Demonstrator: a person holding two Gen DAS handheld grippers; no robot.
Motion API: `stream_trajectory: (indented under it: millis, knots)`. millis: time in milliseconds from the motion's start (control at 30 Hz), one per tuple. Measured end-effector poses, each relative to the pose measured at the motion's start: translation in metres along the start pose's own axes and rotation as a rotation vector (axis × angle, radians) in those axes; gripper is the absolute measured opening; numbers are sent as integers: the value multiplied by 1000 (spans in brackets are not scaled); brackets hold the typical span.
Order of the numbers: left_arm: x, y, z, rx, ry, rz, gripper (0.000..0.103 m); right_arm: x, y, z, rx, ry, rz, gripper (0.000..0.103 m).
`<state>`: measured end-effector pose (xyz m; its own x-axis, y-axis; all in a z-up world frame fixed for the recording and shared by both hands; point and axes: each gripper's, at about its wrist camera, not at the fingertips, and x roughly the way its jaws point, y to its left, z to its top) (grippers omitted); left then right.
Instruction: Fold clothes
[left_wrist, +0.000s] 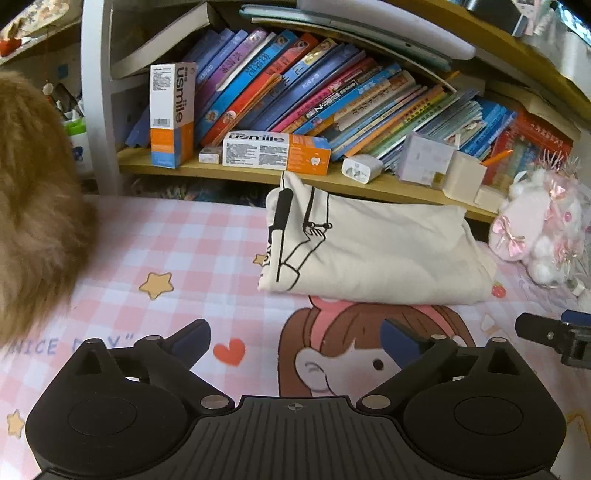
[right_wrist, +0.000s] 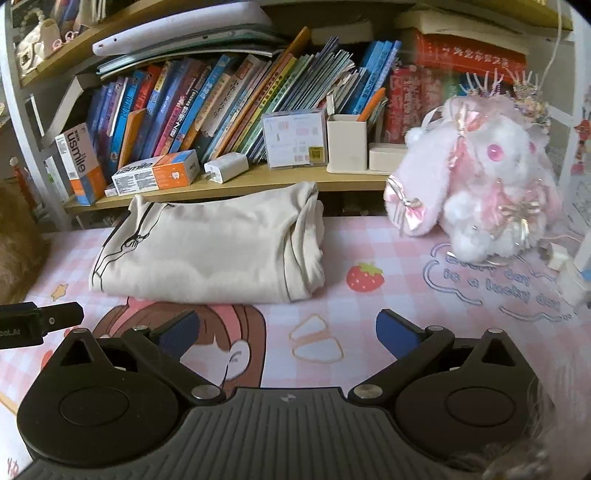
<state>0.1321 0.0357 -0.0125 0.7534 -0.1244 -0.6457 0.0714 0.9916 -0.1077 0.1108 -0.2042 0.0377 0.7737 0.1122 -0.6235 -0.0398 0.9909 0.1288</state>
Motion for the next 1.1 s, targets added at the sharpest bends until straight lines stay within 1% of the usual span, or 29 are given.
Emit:
stream_trajectory:
  millis: [167, 267, 333, 400, 567, 800, 1100]
  knots:
    - [-22, -7, -13, 16, -25, 9, 103, -19, 5, -16, -20, -6, -7, 103]
    - [-36, -10, -21, 17, -43, -3, 103, -30, 7, -26, -17, -5, 2, 103]
    - [-42, -13, -27, 13, -32, -6, 103, -37, 8, -31, -9, -2, 9, 103]
    - [-46, -16, -32, 20, -27, 7, 103, -42, 9, -37, -2, 1, 10, 103]
    - [-60, -22, -43, 45, -40, 14, 103, -53, 14, -48, -24, 12, -13, 103]
    - [-67, -25, -46, 56, -73, 35, 103, -60, 16, -54, -49, 19, -22, 103]
    - [-67, -28, -46, 49, -60, 47, 103, -63, 10, -52, -38, 7, -50, 103]
